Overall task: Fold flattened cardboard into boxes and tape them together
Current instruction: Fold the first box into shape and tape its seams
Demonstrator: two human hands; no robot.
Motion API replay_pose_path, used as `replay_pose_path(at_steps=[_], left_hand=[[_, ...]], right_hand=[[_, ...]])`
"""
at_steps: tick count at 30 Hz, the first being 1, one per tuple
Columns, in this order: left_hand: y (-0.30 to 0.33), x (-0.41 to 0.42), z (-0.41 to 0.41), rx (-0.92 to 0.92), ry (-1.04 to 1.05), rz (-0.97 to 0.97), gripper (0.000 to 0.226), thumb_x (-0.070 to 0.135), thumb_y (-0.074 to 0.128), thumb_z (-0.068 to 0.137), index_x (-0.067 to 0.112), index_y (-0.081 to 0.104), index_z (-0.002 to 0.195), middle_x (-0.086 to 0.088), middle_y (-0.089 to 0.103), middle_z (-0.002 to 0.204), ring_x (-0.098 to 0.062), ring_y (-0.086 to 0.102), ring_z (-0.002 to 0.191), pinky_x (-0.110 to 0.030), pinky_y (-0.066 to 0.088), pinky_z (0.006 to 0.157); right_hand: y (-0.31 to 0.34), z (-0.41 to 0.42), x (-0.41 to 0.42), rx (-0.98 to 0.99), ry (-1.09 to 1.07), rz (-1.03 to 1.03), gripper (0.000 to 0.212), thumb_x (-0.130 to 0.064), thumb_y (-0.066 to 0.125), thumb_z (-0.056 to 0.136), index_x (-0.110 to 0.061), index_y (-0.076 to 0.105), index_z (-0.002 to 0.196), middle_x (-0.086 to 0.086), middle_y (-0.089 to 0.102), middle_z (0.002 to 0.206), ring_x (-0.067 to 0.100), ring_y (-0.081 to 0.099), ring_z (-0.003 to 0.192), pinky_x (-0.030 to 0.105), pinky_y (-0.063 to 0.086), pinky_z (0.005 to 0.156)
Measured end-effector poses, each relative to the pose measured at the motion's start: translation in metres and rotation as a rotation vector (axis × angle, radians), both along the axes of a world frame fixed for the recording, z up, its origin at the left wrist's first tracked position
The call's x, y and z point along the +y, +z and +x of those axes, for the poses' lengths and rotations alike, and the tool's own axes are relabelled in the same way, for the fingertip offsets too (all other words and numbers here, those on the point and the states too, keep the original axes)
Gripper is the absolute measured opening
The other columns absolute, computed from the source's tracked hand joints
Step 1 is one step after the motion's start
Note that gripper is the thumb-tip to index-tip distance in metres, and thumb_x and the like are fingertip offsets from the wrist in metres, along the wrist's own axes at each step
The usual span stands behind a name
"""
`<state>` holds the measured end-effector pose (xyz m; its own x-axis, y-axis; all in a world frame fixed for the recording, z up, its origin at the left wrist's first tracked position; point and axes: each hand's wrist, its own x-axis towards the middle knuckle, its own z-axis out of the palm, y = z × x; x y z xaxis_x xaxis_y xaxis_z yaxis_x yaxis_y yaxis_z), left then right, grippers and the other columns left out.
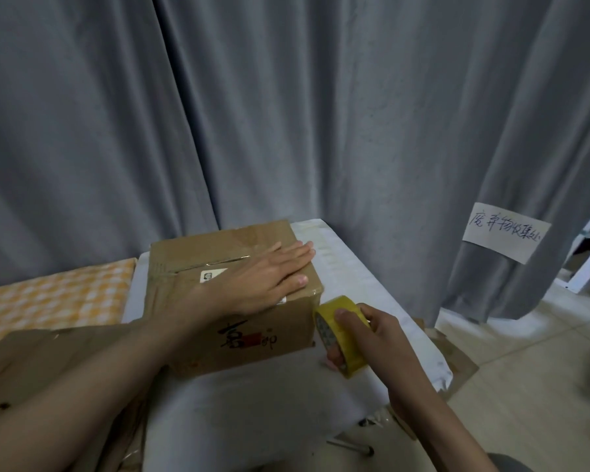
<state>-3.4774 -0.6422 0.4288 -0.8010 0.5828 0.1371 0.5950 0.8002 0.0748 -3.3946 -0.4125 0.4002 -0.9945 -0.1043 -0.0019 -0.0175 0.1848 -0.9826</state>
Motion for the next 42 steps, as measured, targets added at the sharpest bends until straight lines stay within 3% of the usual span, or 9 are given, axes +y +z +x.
replay_pose_path(at_steps=[10,13,16,18,23,29,32,37,42], left_hand=[[-0.027,0.020,0.030,0.179,0.107,0.119,0.052,0.039,0.019,0.108,0.021,0.022,0.156,0.009,0.016,0.163,0.001,0.006,0.149,-0.022,0.002,0.122],[-0.020,0.010,0.016,0.152,0.110,0.128,0.054,0.044,0.017,0.106,0.024,0.025,0.156,0.011,0.021,0.162,0.001,0.014,0.148,-0.023,0.008,0.122],[-0.015,0.000,0.004,0.141,0.122,0.128,0.053,0.045,0.018,0.105,0.027,0.028,0.155,0.013,0.025,0.160,0.001,0.019,0.146,-0.012,0.005,0.117],[-0.014,-0.008,-0.001,0.149,0.127,0.123,0.050,0.041,0.022,0.106,0.029,0.028,0.154,0.015,0.026,0.159,0.004,0.019,0.145,-0.002,-0.002,0.110],[-0.018,-0.012,0.001,0.171,0.115,0.116,0.050,0.041,0.022,0.106,0.031,0.026,0.155,0.017,0.025,0.159,0.017,0.008,0.137,0.000,-0.006,0.107],[-0.019,-0.012,0.006,0.150,0.078,0.074,0.051,0.041,0.020,0.106,0.030,0.022,0.156,0.016,0.023,0.161,0.004,0.013,0.147,-0.018,0.006,0.120],[-0.019,-0.012,0.005,0.146,0.090,0.096,0.050,0.040,0.021,0.107,0.031,0.024,0.155,0.015,0.025,0.160,0.003,0.016,0.146,-0.016,0.006,0.118],[-0.019,-0.013,-0.001,0.092,0.104,0.151,0.050,0.043,0.020,0.106,0.033,0.027,0.154,0.017,0.027,0.159,0.003,0.019,0.146,-0.020,0.011,0.119],[-0.019,-0.011,0.003,0.149,0.058,0.129,0.054,0.047,0.023,0.104,0.026,0.036,0.152,0.013,0.035,0.155,-0.006,0.029,0.142,-0.031,0.025,0.116]], right_hand=[[-0.013,-0.004,-0.009,-0.073,0.021,-0.060,0.024,-0.030,0.056,0.099,-0.011,0.068,0.092,0.000,0.073,0.062,0.004,0.068,0.054,0.010,0.046,0.048],[-0.010,-0.012,-0.016,-0.058,-0.005,-0.089,0.022,-0.030,0.057,0.098,-0.012,0.068,0.092,-0.010,0.070,0.060,-0.003,0.065,0.053,0.010,0.044,0.044],[-0.007,-0.018,-0.026,-0.084,0.005,-0.101,0.021,-0.035,0.056,0.098,-0.018,0.065,0.091,-0.010,0.071,0.062,-0.001,0.065,0.057,0.023,0.051,0.050],[-0.008,-0.017,-0.034,-0.070,0.010,-0.108,0.021,-0.036,0.056,0.098,-0.019,0.064,0.087,0.000,0.073,0.066,0.012,0.070,0.065,0.034,0.053,0.057],[-0.017,-0.007,-0.042,0.079,-0.084,-0.069,0.024,-0.035,0.057,0.097,-0.018,0.063,0.081,-0.001,0.071,0.060,0.013,0.070,0.058,0.036,0.056,0.055],[-0.012,-0.003,-0.042,0.150,-0.144,-0.030,0.030,-0.030,0.057,0.097,-0.014,0.060,0.072,-0.013,0.064,0.049,-0.002,0.062,0.048,0.011,0.040,0.040],[-0.015,0.000,-0.045,0.122,-0.145,-0.044,0.030,-0.031,0.056,0.097,-0.011,0.060,0.075,-0.012,0.064,0.049,-0.001,0.062,0.047,0.011,0.041,0.041],[-0.031,-0.002,-0.046,-0.029,-0.016,-0.145,0.029,-0.037,0.054,0.100,-0.011,0.063,0.096,0.003,0.076,0.072,0.013,0.073,0.070,0.025,0.053,0.057],[-0.044,-0.020,-0.024,-0.138,-0.050,-0.169,0.047,-0.065,0.048,0.091,-0.028,0.077,0.090,-0.001,0.077,0.088,0.010,0.073,0.080,0.030,0.060,0.060]])
